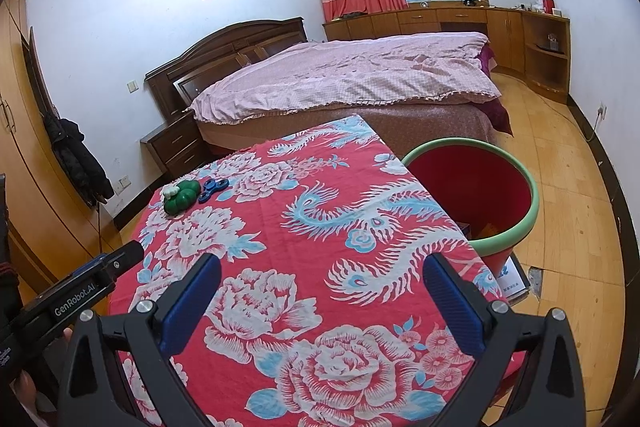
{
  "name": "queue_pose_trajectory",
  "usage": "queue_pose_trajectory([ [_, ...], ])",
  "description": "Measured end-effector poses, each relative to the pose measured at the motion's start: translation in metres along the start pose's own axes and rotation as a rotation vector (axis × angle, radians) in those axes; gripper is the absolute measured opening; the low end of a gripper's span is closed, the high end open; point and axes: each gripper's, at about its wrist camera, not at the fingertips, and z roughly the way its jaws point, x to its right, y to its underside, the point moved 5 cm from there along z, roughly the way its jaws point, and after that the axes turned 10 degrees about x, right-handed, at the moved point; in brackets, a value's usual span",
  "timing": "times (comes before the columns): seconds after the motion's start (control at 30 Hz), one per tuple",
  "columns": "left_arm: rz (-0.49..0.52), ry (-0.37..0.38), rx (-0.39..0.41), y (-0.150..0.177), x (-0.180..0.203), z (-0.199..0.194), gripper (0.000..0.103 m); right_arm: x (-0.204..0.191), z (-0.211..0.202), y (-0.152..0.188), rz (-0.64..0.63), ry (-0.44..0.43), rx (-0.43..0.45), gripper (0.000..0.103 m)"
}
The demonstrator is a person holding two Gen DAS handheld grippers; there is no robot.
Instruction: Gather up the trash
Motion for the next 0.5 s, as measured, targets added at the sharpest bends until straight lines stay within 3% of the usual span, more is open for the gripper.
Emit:
queue_pose_trajectory([
  [0.5,0.003,-0.006,0.000,0.0004,-0.0001,0.0006,0.061,0.0006,0.0003,0.0030,-0.005,0.002,-0.008,0.103],
])
